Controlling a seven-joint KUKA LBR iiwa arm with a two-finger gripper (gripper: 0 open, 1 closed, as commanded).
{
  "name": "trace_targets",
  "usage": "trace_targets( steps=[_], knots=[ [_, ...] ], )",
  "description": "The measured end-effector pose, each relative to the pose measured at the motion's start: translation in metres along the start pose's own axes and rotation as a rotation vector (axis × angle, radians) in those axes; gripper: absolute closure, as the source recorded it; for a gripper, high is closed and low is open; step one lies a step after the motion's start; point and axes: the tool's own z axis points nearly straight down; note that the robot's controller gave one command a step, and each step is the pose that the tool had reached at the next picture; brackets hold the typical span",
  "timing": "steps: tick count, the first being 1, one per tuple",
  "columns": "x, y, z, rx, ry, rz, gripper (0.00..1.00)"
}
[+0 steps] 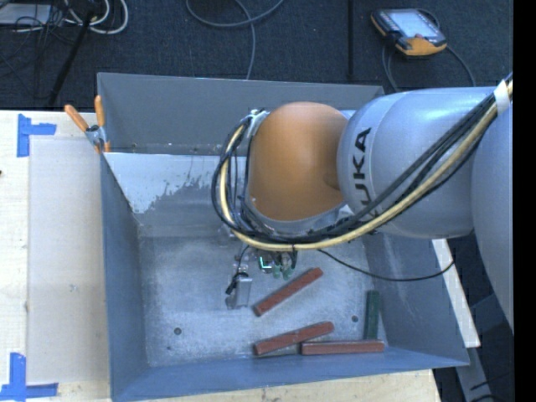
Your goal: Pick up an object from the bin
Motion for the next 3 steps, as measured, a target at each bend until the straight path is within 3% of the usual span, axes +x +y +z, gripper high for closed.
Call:
trace_targets(
  steps=[1,2,3],
  knots=[
    [-0.002,-0.001,-0.004,-0.001,-0.007,0.004,0.00],
    [-0.012,-0.038,0.050,-0.001,-0.010,-0.125,0.00],
    [-0.037,-0.077,0.036,-0.001,-0.006,-0.047,0.00]
  ],
)
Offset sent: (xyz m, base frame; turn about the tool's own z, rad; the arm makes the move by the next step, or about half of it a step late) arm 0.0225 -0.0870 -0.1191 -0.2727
